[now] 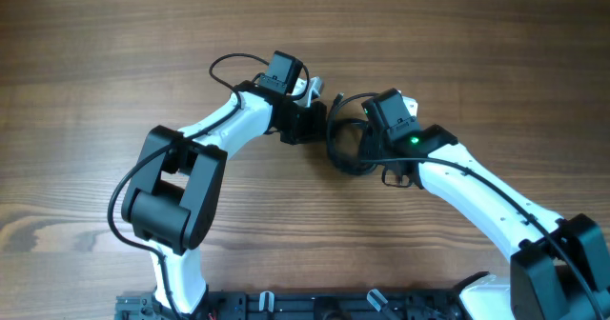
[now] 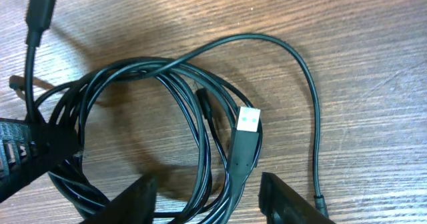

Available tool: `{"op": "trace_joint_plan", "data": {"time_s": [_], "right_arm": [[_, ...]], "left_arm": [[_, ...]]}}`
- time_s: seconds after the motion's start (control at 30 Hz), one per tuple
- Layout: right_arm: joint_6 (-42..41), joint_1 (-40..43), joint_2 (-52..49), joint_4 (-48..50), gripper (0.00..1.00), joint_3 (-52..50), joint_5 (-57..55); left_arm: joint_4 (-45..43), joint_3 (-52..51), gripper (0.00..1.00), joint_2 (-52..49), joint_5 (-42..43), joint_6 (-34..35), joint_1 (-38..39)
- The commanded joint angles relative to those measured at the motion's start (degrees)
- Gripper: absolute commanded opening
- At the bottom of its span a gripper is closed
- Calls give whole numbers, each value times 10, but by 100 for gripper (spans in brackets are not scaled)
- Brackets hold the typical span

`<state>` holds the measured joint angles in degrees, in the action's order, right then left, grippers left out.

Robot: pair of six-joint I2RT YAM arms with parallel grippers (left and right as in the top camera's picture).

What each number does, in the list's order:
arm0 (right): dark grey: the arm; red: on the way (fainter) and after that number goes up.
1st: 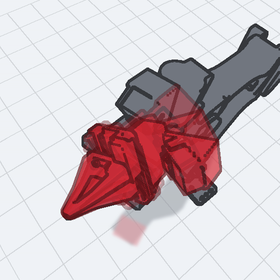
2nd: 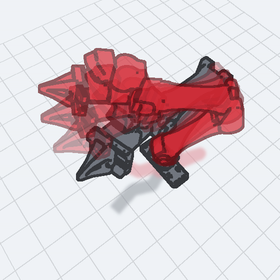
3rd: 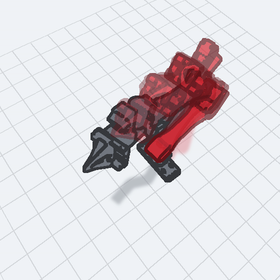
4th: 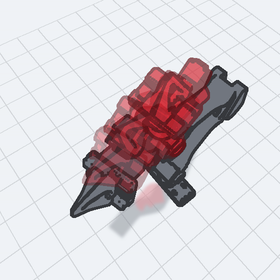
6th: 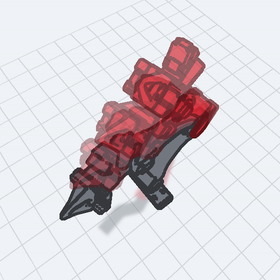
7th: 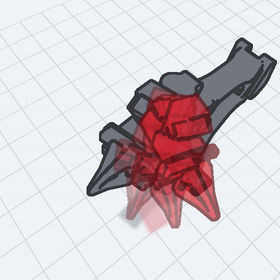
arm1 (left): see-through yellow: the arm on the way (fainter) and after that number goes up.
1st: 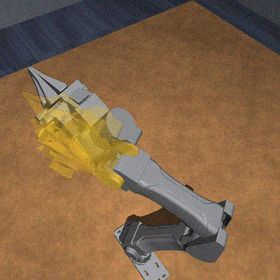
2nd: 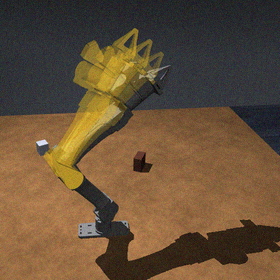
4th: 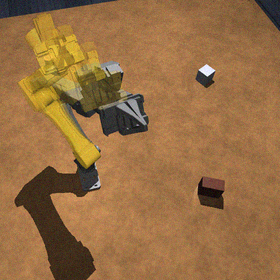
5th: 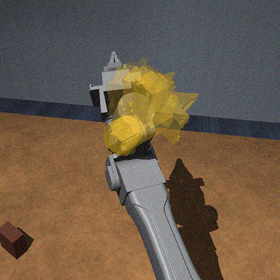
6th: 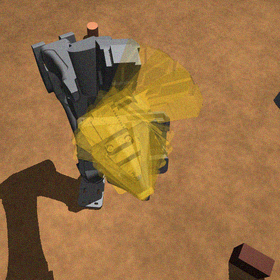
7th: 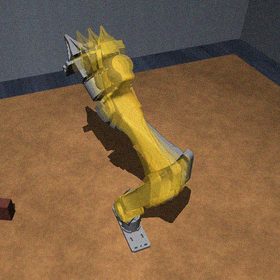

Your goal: Untangle cables

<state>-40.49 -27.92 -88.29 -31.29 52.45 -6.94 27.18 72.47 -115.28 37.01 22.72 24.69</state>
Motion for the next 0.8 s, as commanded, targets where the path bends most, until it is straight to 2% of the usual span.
{"op": "trace_joint_plan", "data": {"time_s": [0.0, 0.1, 0.13, 0.17, 0.23, 0.33, 0.37, 0.5, 0.57, 0.6, 0.67, 0.7, 0.77], "right_arm": [[-5, 3, -28, 0, 56, 3, -25], [-17, 6, -63, 6, 58, 3, -47], [-24, 10, -72, 11, 54, 3, -53], [-24, 16, -78, 19, 39, 3, -46], [-21, 23, -74, 26, 24, 4, -20], [-15, 35, -51, 15, 17, 5, 16], [-15, 41, -33, 0, 12, 5, 19], [-15, 44, -16, -60, 13, 5, 25], [-15, 44, -16, -96, 14, -4, 26], [-16, 44, -16, -94, 14, -23, 49], [-16, 44, -16, -86, 15, -39, 73], [-16, 44, -16, -87, 18, -40, 73], [-14, 44, -16, -79, 20, -37, 82]], "left_arm": [[1, -3, 4, -4, 30, -13, 0], [0, -3, 4, -4, 30, -13, 0], [0, -3, 4, -4, 30, -13, 0], [0, -3, 4, -4, 30, -13, 0], [0, -3, 4, -4, 30, -13, 0], [0, -3, 4, -4, 30, -13, 0], [0, -3, 4, -4, 30, -13, 0], [-16, -3, 4, -4, 21, -9, 0], [-33, -3, 4, -4, 20, 30, -1], [-51, -3, 4, -4, 28, 61, -1], [-70, -2, 4, -4, 58, 65, -1], [-74, -2, 4, -4, 68, 65, -1], [-74, -3, 4, -4, 59, 65, -1]]}}
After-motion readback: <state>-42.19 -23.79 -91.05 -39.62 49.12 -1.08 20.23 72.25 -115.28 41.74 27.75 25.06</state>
